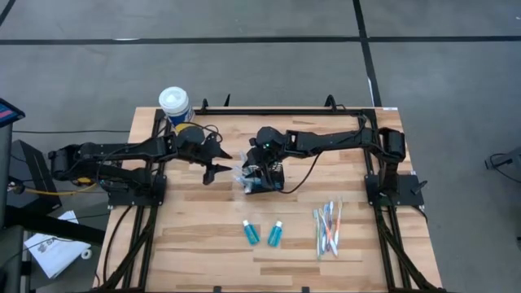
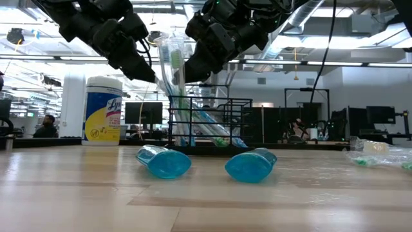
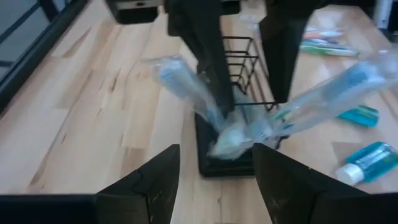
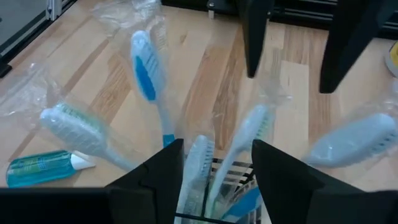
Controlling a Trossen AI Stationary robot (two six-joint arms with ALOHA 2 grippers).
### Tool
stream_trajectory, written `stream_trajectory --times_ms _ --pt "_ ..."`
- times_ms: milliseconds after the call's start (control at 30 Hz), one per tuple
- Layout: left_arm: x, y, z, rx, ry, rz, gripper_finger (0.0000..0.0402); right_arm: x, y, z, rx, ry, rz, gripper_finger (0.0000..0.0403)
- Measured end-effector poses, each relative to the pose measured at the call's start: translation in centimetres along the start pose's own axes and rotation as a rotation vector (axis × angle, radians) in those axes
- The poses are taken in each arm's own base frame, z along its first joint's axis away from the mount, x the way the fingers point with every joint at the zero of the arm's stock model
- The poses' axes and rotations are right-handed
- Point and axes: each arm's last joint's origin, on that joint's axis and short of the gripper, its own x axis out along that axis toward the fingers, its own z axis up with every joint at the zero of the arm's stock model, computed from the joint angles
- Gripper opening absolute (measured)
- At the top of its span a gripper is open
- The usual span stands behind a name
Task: Pick & Place toothbrushing station
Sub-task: Adjust toothbrushes inside the mesh
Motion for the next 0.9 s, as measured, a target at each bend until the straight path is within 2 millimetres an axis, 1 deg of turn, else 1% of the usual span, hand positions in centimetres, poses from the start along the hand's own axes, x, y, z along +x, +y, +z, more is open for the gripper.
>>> stream_trajectory --times_ms 233,433,533,800,900 --pt "0.0 -0.1 0.0 0.004 -0.002 -0.032 0.0193 0.0 0.0 -0.1 0.0 0.005 0.003 0.0183" --pt "0.6 0.0 -0.3 0.007 0.026 -0.034 0.0193 0.0 0.0 -0.1 -0.001 0.005 0.005 0.0181" --pt "1.2 0.2 -0.7 0.021 0.061 -0.006 0.0193 0.0 0.0 0.0 -0.001 0.003 0.005 0.0181" --pt "1.2 0.2 -0.6 0.042 0.055 0.007 0.0193 0.0 0.0 -0.1 -0.001 0.004 0.005 0.018" --pt "1.2 0.2 -0.6 0.041 0.055 0.007 0.0184 0.0 0.0 0.0 -0.002 0.001 0.004 0.0181"
